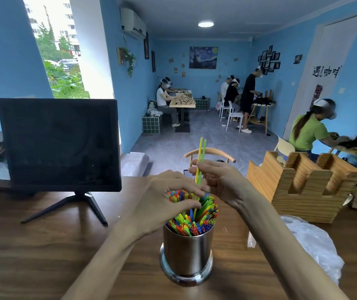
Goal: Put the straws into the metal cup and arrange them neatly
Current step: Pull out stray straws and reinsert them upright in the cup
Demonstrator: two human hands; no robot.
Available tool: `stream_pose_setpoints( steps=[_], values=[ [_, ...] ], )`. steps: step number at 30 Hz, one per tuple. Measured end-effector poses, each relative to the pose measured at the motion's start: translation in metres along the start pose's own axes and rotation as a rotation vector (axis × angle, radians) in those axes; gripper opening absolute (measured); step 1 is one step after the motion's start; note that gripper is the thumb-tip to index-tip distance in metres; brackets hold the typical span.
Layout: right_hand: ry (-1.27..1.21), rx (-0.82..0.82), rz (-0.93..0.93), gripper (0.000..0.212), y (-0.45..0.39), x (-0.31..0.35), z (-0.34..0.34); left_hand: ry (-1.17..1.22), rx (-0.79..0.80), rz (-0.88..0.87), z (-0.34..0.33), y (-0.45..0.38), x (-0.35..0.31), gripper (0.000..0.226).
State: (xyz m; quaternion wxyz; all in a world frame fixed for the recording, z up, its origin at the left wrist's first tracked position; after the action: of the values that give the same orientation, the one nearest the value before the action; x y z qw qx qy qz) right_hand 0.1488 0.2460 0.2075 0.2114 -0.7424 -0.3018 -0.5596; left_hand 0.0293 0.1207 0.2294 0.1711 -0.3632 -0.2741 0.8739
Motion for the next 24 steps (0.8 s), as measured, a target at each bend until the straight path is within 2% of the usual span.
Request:
stream_pose_setpoints(
  steps=[3,6,9,12,14,18,21,24],
  values=[
    [0.2,0.012,0.146,0.012,0.0,0.011,0.002,-0.063,0.037,0.036,-0.005,0.001,0.017,0.035],
    [0.45,-0.084,0.356,0.009,0.006,0.018,0.003,-0.076,0.108,0.11,-0.008,0.004,0.032,0.044],
    [0.741,-0.141,0.483,0.012,0.01,0.012,-0.001,0.038,0.047,0.204,-0.005,0.005,0.041,0.046],
    [1.017,-0.113,0.437,0.017,0.007,-0.01,-0.001,0.234,-0.113,0.278,-0.001,-0.001,0.041,0.049],
    [1.127,-0.079,0.417,0.015,0.005,-0.021,-0.002,0.286,-0.16,0.295,-0.001,-0.007,0.038,0.052],
    [1.271,-0.007,0.377,0.016,0.005,-0.034,-0.004,0.147,-0.177,0.27,-0.003,-0.011,0.033,0.038],
    [1.364,-0.016,0.344,0.018,0.008,-0.036,-0.002,0.111,-0.169,0.262,-0.005,-0.009,0.039,0.031],
    [1.259,-0.014,0.348,0.017,0.009,-0.034,0.003,0.038,-0.085,0.263,-0.01,-0.004,0.051,0.02]
  ],
)
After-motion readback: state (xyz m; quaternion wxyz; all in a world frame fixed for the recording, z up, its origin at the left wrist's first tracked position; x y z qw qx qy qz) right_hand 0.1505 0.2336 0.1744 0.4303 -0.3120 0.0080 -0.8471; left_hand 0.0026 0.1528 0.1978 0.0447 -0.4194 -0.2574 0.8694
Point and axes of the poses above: each hand's wrist, its own y-axis away from the middle knuckle, its own z-axis out of the back of the hand, x = y × z, the point moved 5 cm from there along -y, towards the middle knuckle, and after that the axes turned 5 degrees about x, right-handed, at the moved point
